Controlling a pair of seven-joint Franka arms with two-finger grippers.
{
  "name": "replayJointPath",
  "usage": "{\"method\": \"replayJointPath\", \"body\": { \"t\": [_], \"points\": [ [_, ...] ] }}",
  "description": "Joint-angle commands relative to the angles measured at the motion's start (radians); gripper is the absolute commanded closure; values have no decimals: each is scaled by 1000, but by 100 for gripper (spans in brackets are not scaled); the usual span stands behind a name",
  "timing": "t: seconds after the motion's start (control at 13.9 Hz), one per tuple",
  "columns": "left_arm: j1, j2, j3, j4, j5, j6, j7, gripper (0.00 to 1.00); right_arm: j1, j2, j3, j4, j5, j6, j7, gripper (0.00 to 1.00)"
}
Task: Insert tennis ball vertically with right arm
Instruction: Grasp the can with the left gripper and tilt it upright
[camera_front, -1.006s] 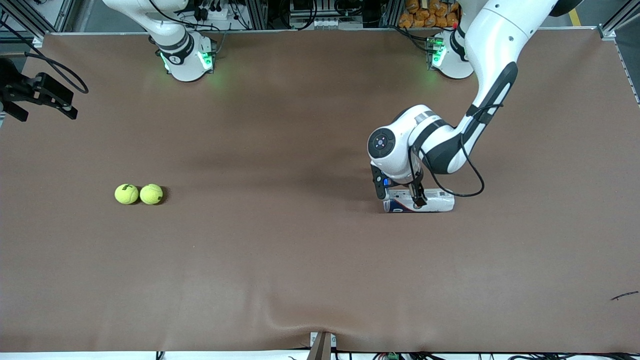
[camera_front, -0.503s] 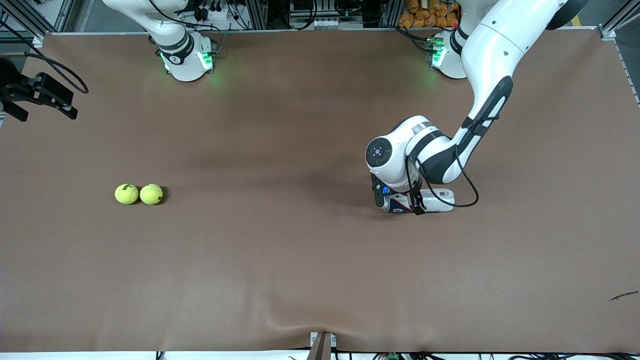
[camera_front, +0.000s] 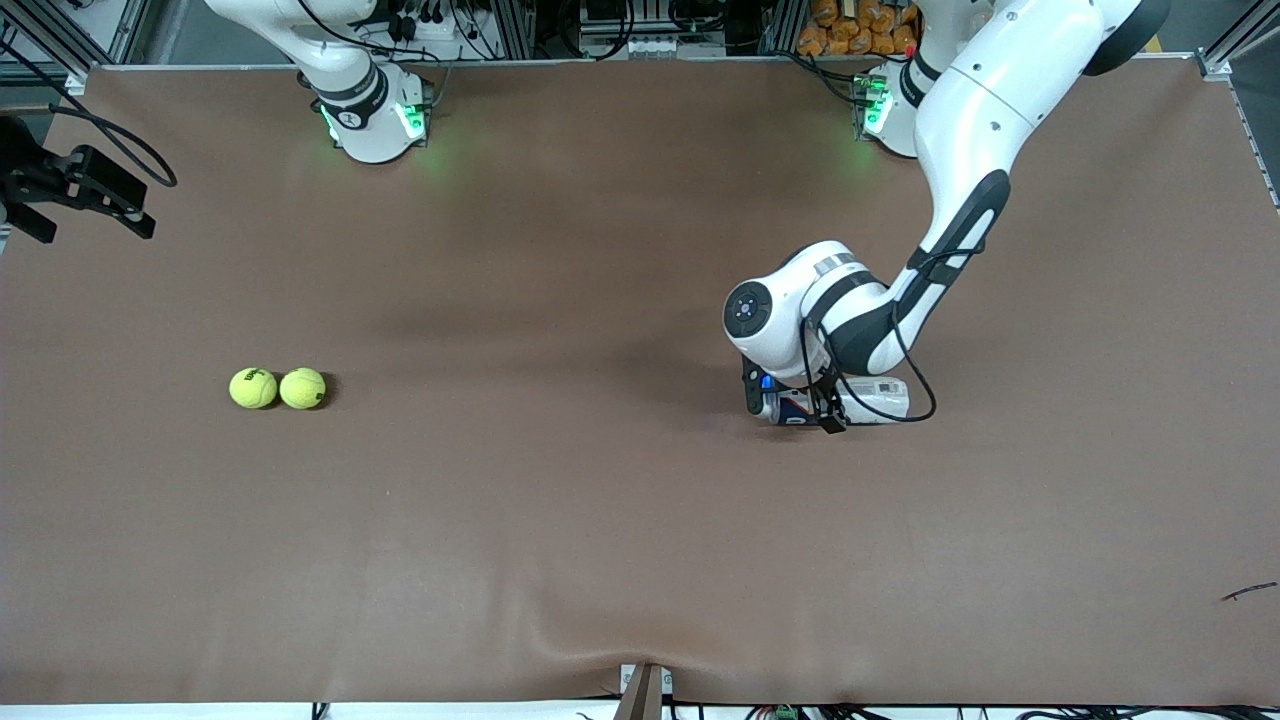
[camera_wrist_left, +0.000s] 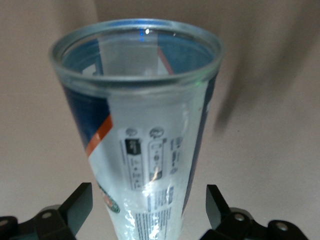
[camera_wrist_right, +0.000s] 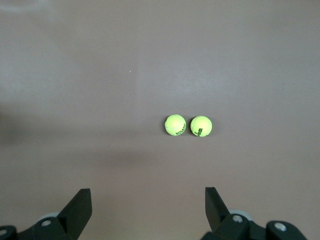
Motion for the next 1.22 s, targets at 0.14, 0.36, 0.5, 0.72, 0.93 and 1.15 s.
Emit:
{"method": "replayJointPath", "body": {
  "t": [0.14,0.36,0.5,0.72,0.93,1.15],
  "points": [
    [-8,30,-1,22,75,-5,44,0,-23,-11,15,-10,-8,1,-17,0],
    [-8,38,-1,24,83,-4,52,0,-21,-11,15,-10,-8,1,-17,0],
    [-8,47,-1,25,109,-4,55,0,-23,-11,15,-10,-8,-1,-17,0],
    [-8,53,-1,25,124,-2,55,0,-21,-11,15,-8,-8,2,-17,0],
    [-8,63,-1,28,126,1,56,0,-23,-11,15,-10,-8,1,-17,0],
    [-6,66,-1,28,150,12,56,0,-23,-11,15,-10,-8,1,-17,0]
  ]
}}
